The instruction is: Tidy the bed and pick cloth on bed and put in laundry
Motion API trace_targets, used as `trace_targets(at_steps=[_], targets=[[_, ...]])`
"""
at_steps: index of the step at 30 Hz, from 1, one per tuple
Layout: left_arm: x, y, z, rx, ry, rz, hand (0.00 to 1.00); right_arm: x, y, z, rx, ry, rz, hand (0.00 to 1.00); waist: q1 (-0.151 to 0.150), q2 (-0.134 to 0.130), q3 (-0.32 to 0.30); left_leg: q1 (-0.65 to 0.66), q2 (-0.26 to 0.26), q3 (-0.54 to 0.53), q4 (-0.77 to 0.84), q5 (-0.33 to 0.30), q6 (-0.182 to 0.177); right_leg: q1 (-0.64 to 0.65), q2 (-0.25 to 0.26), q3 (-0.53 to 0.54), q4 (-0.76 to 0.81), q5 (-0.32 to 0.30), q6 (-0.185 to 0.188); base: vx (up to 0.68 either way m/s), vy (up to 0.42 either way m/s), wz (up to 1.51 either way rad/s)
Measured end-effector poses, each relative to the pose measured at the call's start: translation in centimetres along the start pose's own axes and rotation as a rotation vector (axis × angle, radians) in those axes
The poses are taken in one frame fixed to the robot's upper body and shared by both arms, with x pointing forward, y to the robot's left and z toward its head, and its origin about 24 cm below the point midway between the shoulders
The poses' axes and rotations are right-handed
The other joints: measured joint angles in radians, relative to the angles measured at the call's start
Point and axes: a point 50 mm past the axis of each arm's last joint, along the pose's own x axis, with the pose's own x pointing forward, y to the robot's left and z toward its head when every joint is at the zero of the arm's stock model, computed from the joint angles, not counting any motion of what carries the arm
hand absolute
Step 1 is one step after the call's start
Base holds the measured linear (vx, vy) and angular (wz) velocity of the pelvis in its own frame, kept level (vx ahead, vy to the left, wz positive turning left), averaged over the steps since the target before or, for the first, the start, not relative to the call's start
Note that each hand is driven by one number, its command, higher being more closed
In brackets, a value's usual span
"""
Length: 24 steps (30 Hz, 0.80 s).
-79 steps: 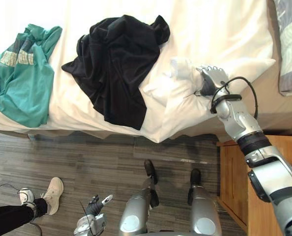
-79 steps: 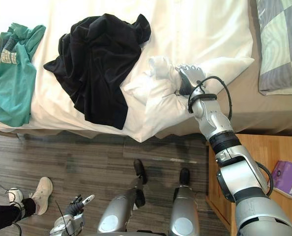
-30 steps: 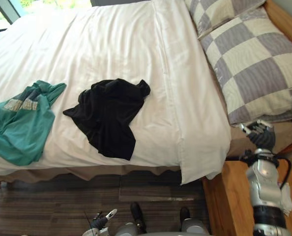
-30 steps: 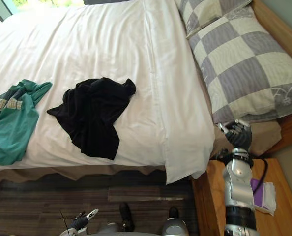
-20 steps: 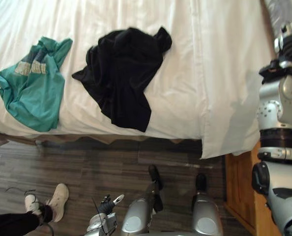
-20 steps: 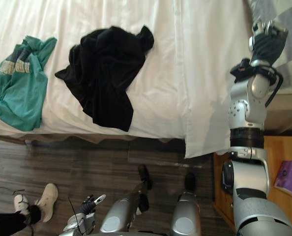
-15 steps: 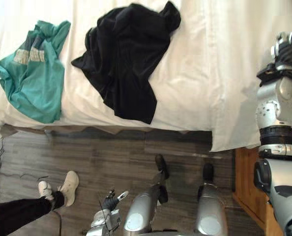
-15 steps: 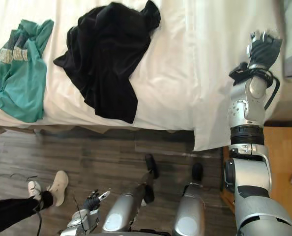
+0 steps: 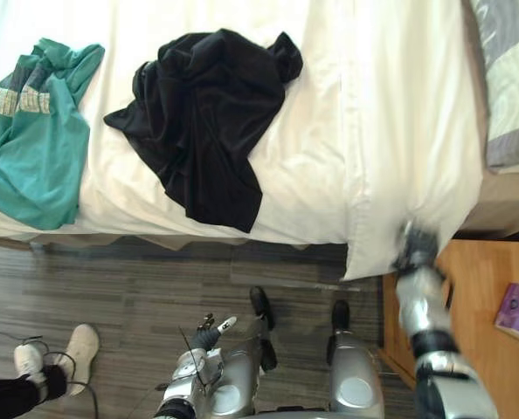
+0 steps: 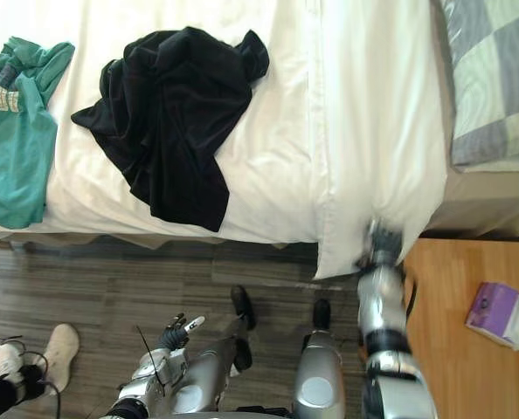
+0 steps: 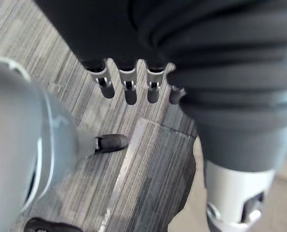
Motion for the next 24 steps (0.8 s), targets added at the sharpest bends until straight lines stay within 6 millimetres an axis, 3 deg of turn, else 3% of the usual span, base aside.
trace_targets(at_steps=[1, 2, 5, 10, 12, 14, 16, 18, 19, 20, 21, 22, 24], targets=[[-0.1, 0.1, -0.3, -0.003, 0.01, 0.005, 0.0, -1.5, -1.8, -4.6, -0.042, 0.166, -0.045, 1.0, -0.007, 0.0, 0.0, 0.007, -0.001, 0.001, 0.0, 0.0, 0.0, 0.009, 0.0, 0.0, -0.003, 0.002, 0.003, 0.16, -0.067, -0.16], [-0.1, 0.3, -0.5, -0.001, 0.018, 0.011, 0.0, -2.5, -3.1, -6.4, -0.015, 0.223, -0.076, 0.0, -0.015, -0.004, -0.001, 0.024, -0.002, 0.007, 0.0, -0.001, -0.001, 0.022, -0.001, 0.007, -0.014, 0.008, 0.006, 0.13, -0.05, -0.28], [-0.1, 0.9, -0.3, 0.043, 0.018, 0.022, 0.0, -3.4, -4.4, -7.9, -0.143, 0.266, -0.065, 0.0, -0.022, -0.029, -0.015, 0.094, 0.0, 0.03, 0.0, -0.017, -0.004, 0.087, 0.001, 0.022, -0.024, 0.006, 0.005, 0.09, -0.035, -0.21], [-0.2, 3.0, 0.1, 0.088, 0.016, 0.066, 0.0, -4.1, -2.6, -9.3, -0.157, 0.295, 0.006, 0.0, -0.01, -0.086, -0.08, 0.144, 0.034, 0.07, -0.001, -0.041, -0.01, 0.128, 0.045, 0.036, -0.061, -0.007, -0.021, 0.02, -0.05, -0.18], [-0.7, 3.9, -0.9, 0.095, 0.039, 0.088, 0.0, -4.2, -2.3, -9.4, -0.158, 0.294, 0.026, 0.0, -0.005, -0.085, -0.089, 0.162, 0.053, 0.107, 0.022, -0.071, -0.028, 0.142, 0.053, 0.064, -0.082, -0.007, -0.023, 0.06, -0.03, -0.46], [-1.3, 4.9, -1.7, 0.088, 0.053, 0.113, 0.0, -4.1, -2.3, -9.1, -0.171, 0.28, 0.04, 0.0, -0.007, -0.092, -0.086, 0.034, 0.11, 0.146, 0.33, -0.178, -0.088, 0.128, 0.028, 0.106, -0.062, -0.01, -0.03, 0.08, -0.024, -0.44], [-1.6, 5.5, -2.0, 0.072, 0.057, 0.133, 0.0, -4.0, -2.9, -8.8, -0.206, 0.271, 0.032, 0.0, -0.006, -0.081, -0.081, -0.049, 0.188, 0.205, 0.579, -0.194, -0.087, 0.123, 0.02, 0.121, -0.023, -0.001, -0.014, 0.04, -0.02, -0.42], [-1.9, 6.0, -2.5, 0.049, 0.065, 0.158, 0.0, -3.9, -3.5, -8.7, -0.223, 0.268, 0.018, 0.0, -0.003, -0.057, -0.093, -0.036, 0.206, 0.218, 0.61, -0.219, -0.047, 0.124, 0.026, 0.156, -0.02, -0.006, -0.006, 0.03, 0.047, -0.54], [-2.0, 6.3, -2.5, 0.031, 0.063, 0.172, 0.0, -4.0, -3.4, -8.8, -0.216, 0.27, 0.018, 0.0, -0.009, -0.069, -0.089, -0.047, 0.205, 0.204, 0.64, -0.245, -0.044, 0.115, 0.011, 0.174, -0.02, -0.006, -0.006, 0.05, 0.1, -0.41], [-2.0, 6.4, -2.7, 0.02, 0.068, 0.179, 0.0, -4.1, -3.9, -8.9, -0.198, 0.273, -0.001, 0.0, -0.011, -0.051, -0.097, -0.067, 0.252, 0.178, 0.694, -0.288, -0.042, 0.105, 0.01, 0.194, -0.008, -0.006, -0.005, 0.06, 0.093, -0.38], [-2.1, 6.4, -3.0, 0.017, 0.077, 0.182, 0.0, -4.2, -4.3, -8.9, -0.189, 0.273, -0.016, 0.0, -0.012, -0.052, -0.098, -0.069, 0.289, 0.153, 0.706, -0.296, -0.043, 0.103, 0.01, 0.2, -0.003, -0.009, 0.0, 0.07, 0.09, -0.25], [-2.1, 6.3, -3.1, 0.014, 0.08, 0.18, 0.0, -4.6, -5.7, -9.1, -0.202, 0.286, -0.052, 0.0, -0.016, -0.05, -0.101, -0.069, 0.368, 0.081, 0.686, -0.296, -0.048, 0.093, 0.001, 0.209, 0.03, -0.03, 0.031, 0.05, 0.082, -0.07], [-2.2, 6.8, -3.0, 0.011, 0.068, 0.212, 0.0, -5.4, -7.8, -9.9, -0.23, 0.323, -0.1, 0.0, -0.014, -0.048, -0.11, -0.071, 0.441, -0.042, 0.6, -0.288, -0.048, 0.06, -0.035, 0.221, 0.11, -0.078, 0.074, 0.11, 0.356, 0.11]])
